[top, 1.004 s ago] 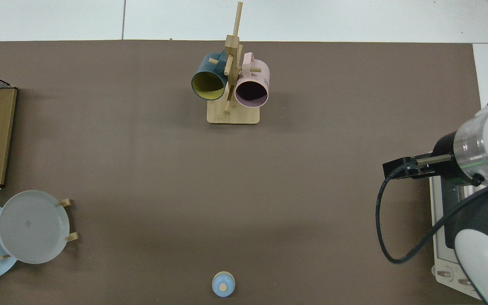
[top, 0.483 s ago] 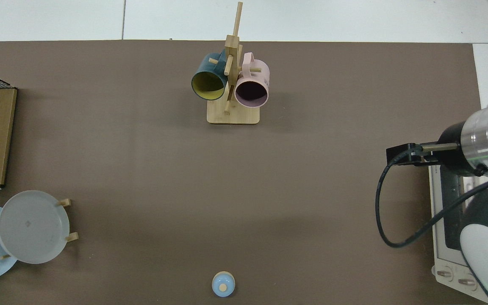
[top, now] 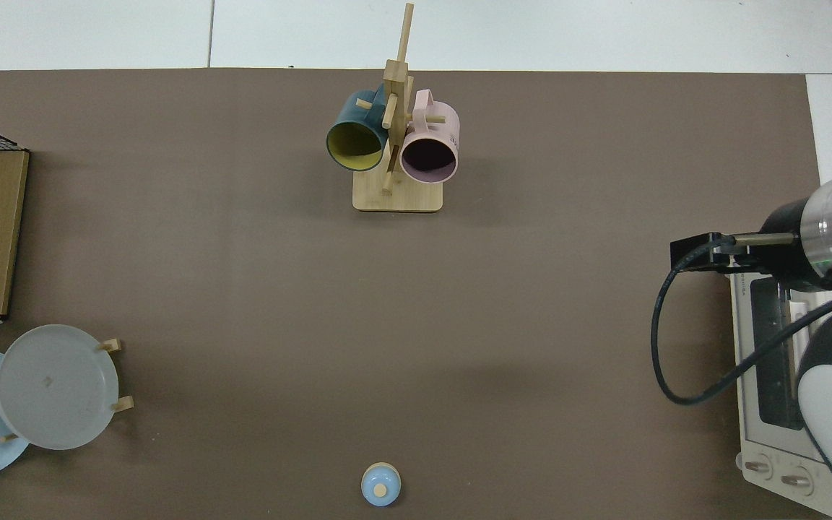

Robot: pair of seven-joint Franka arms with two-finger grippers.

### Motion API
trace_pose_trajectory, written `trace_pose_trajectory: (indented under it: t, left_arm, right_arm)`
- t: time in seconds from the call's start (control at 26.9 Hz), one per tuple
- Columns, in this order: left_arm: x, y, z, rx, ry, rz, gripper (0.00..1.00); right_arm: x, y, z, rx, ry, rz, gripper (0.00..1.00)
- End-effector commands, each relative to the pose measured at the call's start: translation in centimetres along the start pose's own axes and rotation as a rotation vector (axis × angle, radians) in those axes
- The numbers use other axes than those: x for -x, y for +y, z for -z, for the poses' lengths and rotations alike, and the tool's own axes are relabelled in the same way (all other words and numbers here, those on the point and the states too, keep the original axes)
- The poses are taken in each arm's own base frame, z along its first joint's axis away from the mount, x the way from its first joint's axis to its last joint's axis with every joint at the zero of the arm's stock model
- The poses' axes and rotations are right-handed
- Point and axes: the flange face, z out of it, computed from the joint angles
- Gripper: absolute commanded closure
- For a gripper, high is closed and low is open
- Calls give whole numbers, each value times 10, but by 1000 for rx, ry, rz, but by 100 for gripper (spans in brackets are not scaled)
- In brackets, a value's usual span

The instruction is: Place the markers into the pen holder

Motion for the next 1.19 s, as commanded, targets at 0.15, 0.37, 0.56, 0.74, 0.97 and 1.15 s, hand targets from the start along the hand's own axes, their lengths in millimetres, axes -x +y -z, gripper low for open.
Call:
trace_pose_trajectory:
  t: [0.15,0.37,0.56,0.74,0.97,1.15]
  left_arm:
    - [-5,-9,-26,-8,-38,-70,100]
    - [-14,-17,-55,-18,-43,-101,100]
    - [-17,-19,-59,-12,-60,-121,100]
    - [-24,-21,-74,3,-58,-136,100]
    - [-36,-24,-89,8,-51,-157,100]
    - [-39,-24,-92,11,-43,-148,100]
  right_arm:
    - [0,-1,-1,-20,12,-17,0]
    - [0,-1,-1,-22,12,-17,0]
    - [0,-1,-1,-22,12,-17,0]
    - [0,-1,-1,-22,12,-17,0]
    - [0,-1,-1,-22,12,-17,0]
    - [0,-1,-1,-22,12,-17,0]
